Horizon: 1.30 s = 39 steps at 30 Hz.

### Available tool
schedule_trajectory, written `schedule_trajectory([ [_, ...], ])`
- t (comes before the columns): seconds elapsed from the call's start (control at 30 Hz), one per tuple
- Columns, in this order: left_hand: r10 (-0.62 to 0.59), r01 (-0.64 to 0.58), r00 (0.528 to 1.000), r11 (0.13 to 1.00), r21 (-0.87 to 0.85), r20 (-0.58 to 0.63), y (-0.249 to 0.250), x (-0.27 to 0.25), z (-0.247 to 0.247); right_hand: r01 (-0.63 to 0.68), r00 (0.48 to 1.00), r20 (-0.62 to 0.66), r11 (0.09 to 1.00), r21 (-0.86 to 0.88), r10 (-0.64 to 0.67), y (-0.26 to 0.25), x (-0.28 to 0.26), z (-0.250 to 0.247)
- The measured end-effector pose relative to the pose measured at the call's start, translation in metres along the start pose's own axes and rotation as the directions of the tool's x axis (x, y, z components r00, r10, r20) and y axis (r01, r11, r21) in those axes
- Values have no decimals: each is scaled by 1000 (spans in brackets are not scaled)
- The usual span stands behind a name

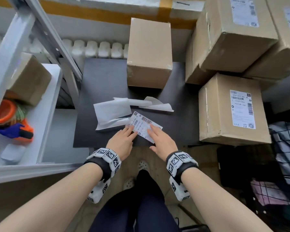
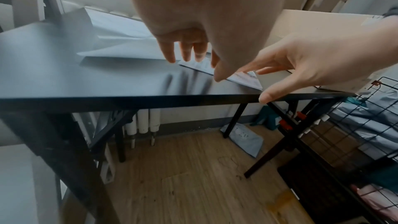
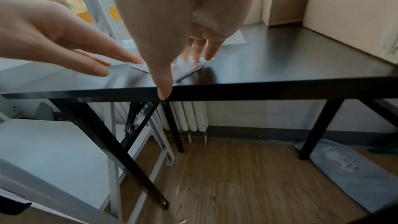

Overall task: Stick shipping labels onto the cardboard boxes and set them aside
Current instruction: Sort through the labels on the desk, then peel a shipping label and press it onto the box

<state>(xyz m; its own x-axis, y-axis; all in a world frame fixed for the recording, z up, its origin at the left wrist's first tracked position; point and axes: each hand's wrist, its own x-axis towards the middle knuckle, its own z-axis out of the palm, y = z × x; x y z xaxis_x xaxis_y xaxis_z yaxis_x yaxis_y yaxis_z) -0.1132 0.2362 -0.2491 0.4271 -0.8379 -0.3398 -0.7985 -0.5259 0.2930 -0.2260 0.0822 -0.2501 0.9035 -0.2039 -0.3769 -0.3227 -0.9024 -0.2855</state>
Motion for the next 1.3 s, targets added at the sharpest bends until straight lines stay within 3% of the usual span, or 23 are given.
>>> schedule_trajectory([
  [0.23,-100,102,995,992,-71,25,2,9,-9,-8,996,-83,996,93,16,6,-10,5],
  [0.43,-131,140,989,978,-152,68,11,11,-27,-159,978,-110,975,156,177,8,-11,-22],
  [0.73,-151,106,981,943,-317,-122,34,38,-103,-132,906,-328,914,383,268,13,-6,-110],
  [1.03,-199,36,896,923,-382,-397,52,55,-175,-1,848,-398,752,659,351,7,27,-176],
  [1.3,-235,24,898,871,-491,-372,53,66,-197,86,869,-362,617,782,337,-11,59,-197],
])
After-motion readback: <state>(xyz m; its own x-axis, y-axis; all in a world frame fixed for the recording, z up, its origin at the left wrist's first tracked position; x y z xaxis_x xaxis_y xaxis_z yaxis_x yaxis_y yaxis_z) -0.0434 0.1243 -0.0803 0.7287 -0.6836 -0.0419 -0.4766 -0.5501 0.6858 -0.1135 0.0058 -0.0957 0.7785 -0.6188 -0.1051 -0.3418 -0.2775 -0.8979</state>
